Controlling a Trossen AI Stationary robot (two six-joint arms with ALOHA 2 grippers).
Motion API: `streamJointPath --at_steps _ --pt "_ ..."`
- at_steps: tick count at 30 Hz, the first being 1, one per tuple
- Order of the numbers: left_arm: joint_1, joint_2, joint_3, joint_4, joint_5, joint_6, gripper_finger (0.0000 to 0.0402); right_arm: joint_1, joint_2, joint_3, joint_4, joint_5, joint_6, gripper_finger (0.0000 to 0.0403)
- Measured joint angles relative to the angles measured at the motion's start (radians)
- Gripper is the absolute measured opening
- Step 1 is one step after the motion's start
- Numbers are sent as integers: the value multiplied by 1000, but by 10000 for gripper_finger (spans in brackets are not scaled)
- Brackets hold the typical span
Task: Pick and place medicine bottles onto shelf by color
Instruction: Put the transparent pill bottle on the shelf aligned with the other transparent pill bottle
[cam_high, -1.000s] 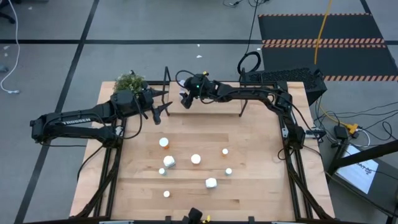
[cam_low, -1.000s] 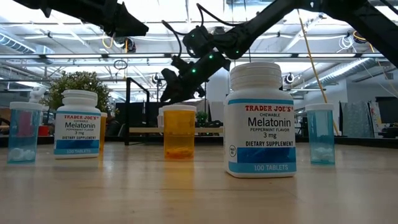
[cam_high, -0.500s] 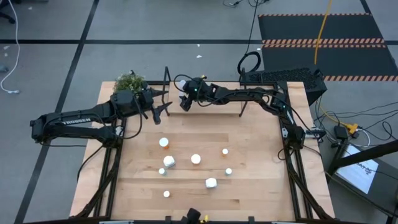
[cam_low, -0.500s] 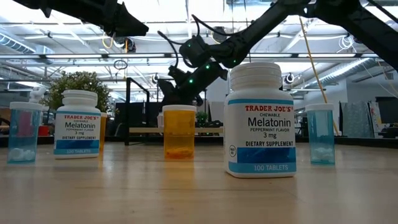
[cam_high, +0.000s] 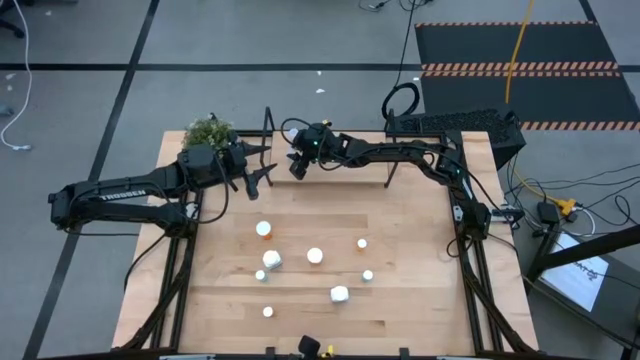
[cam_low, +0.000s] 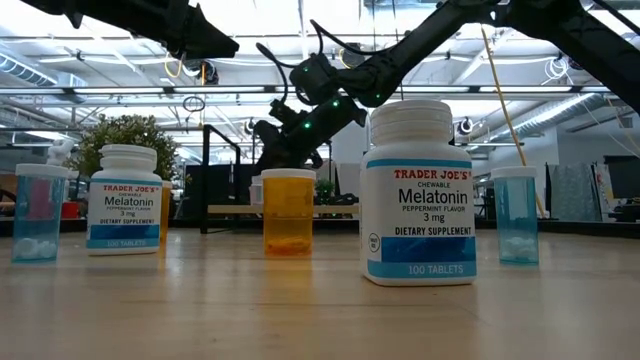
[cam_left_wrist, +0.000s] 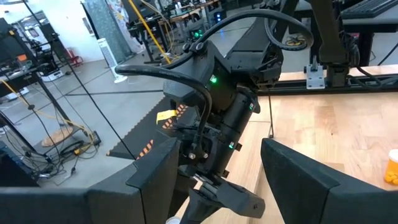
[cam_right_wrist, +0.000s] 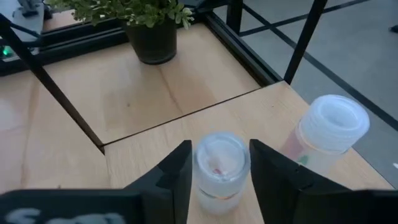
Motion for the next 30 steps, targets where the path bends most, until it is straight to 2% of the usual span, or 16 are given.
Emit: streamJointPath --at_steps 5,12,20,30 --pt "0 0 0 -1 0 0 232 0 0 0 -5 -19 -41 147" --pt "0 0 0 -2 0 -1 232 -40 -22 0 -59 -248 -102 145" --pt "-1 0 0 -3 0 1 232 -86 -40 -1 -56 -368 -197 147" --pt "-1 0 0 -1 0 3 232 -87 -35 -1 -53 -394 -371 148"
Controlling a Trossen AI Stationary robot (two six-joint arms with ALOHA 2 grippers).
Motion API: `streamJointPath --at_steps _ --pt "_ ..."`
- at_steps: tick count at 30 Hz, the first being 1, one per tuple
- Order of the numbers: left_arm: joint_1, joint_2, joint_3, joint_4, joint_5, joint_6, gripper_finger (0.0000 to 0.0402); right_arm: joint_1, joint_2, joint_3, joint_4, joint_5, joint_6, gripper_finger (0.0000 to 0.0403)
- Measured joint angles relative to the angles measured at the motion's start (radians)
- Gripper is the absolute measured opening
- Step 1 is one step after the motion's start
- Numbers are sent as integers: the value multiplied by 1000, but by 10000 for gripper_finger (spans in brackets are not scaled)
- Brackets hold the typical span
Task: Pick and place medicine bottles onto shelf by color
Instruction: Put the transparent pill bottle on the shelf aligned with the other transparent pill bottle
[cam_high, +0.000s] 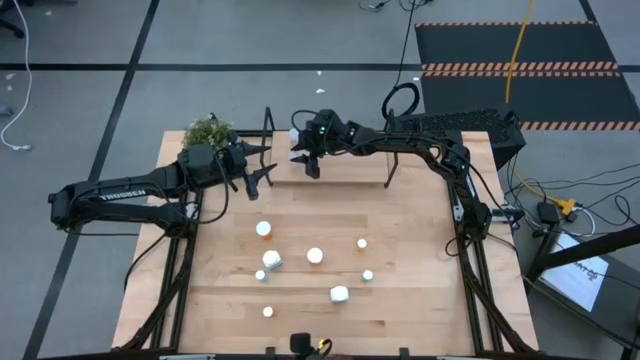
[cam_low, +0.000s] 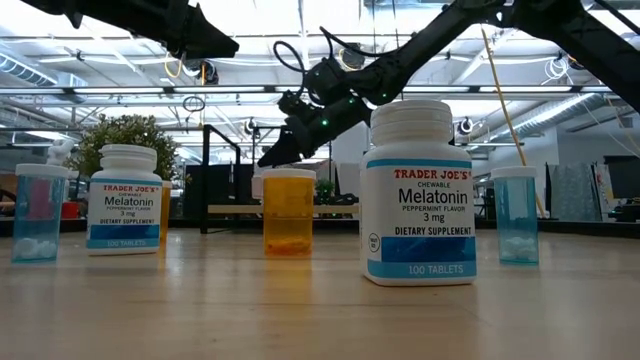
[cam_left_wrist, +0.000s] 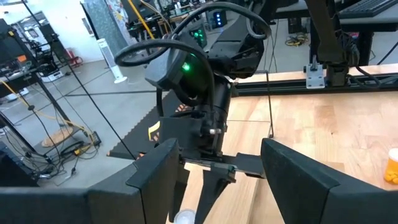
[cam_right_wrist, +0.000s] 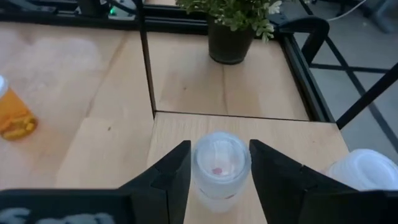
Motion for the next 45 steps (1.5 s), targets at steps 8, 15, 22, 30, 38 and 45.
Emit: streamJointPath --at_steps 8,15,22,30,38,45 --pt "0 0 0 0 0 0 232 0 0 0 2 -31 -51 148" --pt "0 0 0 1 0 -1 232 -5 0 0 11 -52 -65 149" --pt "0 0 0 1 0 -2 232 -27 0 0 3 -53 -49 149" --pt "0 0 0 3 0 -2 232 -27 26 0 -2 -54 -56 149" --pt "0 0 0 3 0 -2 232 -27 26 1 3 -53 -42 149" --pt "0 0 0 3 0 -1 232 -27 26 1 5 -53 -22 176"
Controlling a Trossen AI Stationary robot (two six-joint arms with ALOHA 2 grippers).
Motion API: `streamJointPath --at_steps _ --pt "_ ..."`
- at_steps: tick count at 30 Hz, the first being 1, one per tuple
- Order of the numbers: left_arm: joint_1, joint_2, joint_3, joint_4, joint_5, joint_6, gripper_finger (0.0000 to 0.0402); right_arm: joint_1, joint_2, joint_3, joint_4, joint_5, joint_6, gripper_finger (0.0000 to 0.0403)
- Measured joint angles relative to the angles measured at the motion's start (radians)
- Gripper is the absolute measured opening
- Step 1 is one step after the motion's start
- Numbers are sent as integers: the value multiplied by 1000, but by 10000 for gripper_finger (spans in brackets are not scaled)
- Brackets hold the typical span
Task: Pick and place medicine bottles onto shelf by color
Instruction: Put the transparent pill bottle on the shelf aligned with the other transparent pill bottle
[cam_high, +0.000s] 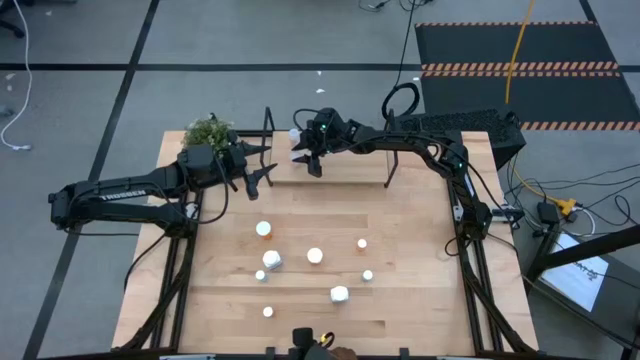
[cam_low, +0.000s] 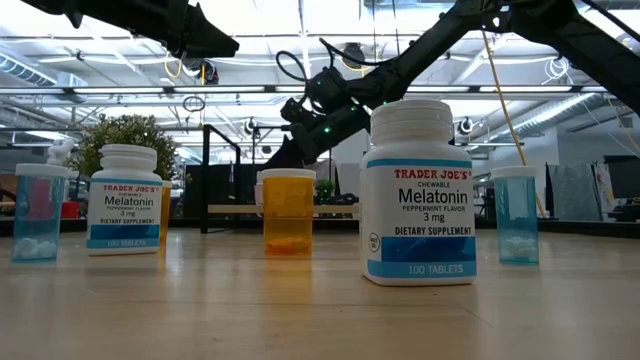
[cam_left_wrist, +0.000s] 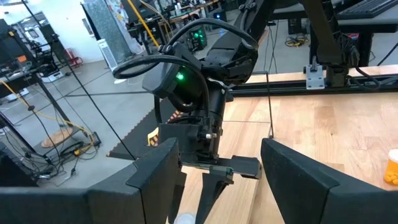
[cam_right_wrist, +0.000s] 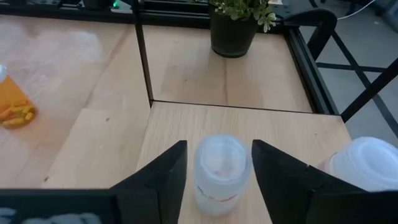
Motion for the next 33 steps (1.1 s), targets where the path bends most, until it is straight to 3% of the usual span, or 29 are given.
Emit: streamJointPath --at_steps 8,33 --pt "0 0 0 -1 0 0 232 0 0 0 -7 5 14 203" --pt "0 0 0 -4 0 -1 232 -6 -2 0 -74 89 37 204"
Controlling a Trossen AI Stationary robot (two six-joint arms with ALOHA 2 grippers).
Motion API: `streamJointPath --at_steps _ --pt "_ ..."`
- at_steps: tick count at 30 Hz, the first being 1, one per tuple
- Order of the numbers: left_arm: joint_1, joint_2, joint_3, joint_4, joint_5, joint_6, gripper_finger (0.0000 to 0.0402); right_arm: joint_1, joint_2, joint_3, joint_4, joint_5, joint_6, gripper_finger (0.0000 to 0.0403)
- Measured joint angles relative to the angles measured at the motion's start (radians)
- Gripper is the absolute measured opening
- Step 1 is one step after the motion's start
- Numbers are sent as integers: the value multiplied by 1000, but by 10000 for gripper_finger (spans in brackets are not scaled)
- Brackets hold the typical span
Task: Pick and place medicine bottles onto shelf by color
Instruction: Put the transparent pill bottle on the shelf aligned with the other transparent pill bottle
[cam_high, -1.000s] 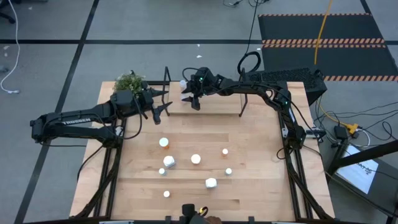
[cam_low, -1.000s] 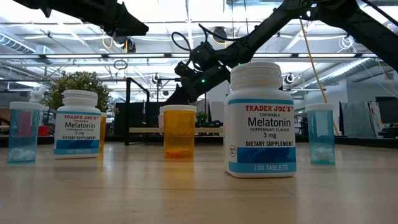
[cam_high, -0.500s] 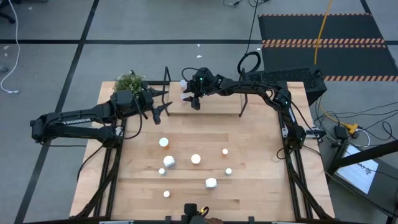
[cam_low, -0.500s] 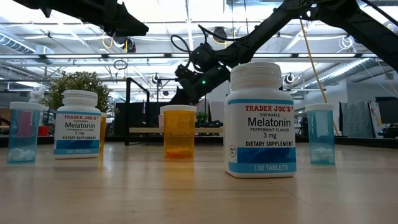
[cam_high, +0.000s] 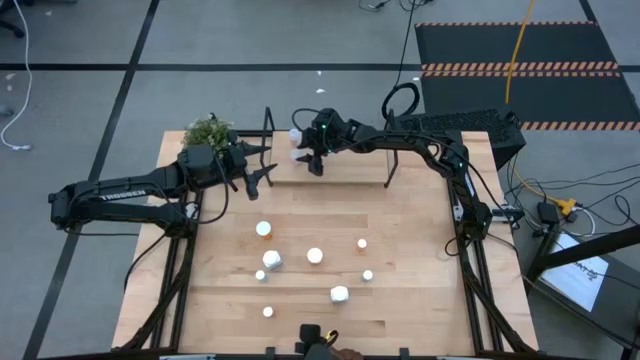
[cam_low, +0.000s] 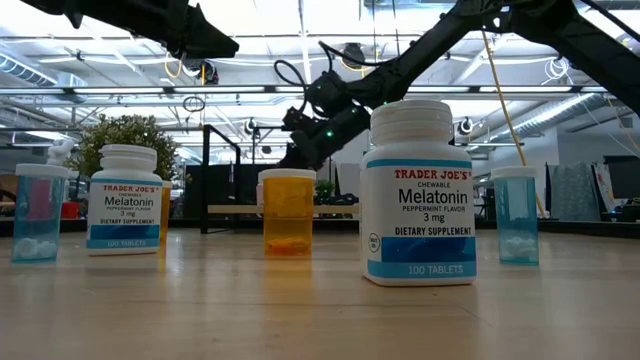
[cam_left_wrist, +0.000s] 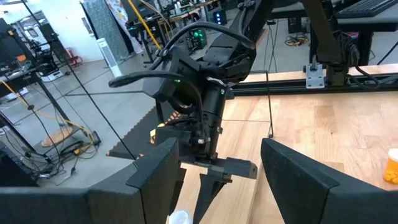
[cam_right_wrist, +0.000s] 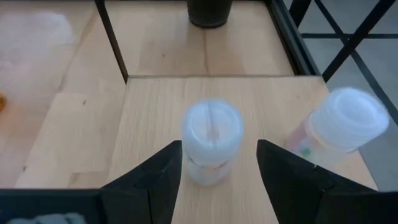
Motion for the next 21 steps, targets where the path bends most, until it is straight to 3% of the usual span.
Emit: streamJointPath --at_steps 6,11,21 --pt "0 0 0 0 0 0 232 0 0 0 -25 7 -11 204" --pt "0 0 0 0 0 0 232 1 0 0 -27 99 -9 204" --pt "0 0 0 0 0 0 232 0 0 0 -32 103 20 204"
